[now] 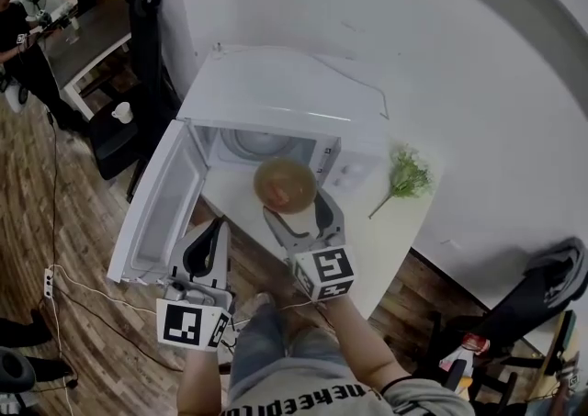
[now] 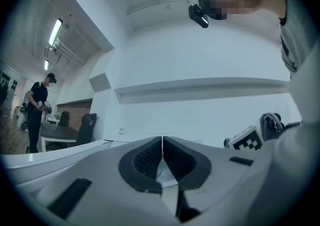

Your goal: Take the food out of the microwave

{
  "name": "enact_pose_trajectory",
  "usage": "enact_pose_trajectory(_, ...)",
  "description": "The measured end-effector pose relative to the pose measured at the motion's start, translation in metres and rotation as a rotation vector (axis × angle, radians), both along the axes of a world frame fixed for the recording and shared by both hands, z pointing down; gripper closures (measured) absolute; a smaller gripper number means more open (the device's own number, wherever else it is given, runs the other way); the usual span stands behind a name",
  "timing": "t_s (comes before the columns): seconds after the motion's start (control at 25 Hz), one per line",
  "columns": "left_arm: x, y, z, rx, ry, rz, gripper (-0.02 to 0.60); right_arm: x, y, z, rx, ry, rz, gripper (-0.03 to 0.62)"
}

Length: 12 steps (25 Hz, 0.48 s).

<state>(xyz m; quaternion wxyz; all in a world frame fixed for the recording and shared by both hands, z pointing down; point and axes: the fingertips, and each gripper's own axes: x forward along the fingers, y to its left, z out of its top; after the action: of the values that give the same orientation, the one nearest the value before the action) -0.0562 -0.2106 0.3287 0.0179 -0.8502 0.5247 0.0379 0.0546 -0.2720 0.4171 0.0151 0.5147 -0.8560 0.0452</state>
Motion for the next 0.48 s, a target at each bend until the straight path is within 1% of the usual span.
enact_pose_trajectory(0.24,0.009,0.015,-0.015,0.017,0.014,0.006,0.571,0.017,0.025,-0.031,0.029,-0.010,-0.006,0.186)
enact_pose_trajectory(0.48,0.025,0.026,-0.028,0.035,0.009,0.015,0.571,0.039,0.045,-0.060,0.059,-0.014,0.012,0.186)
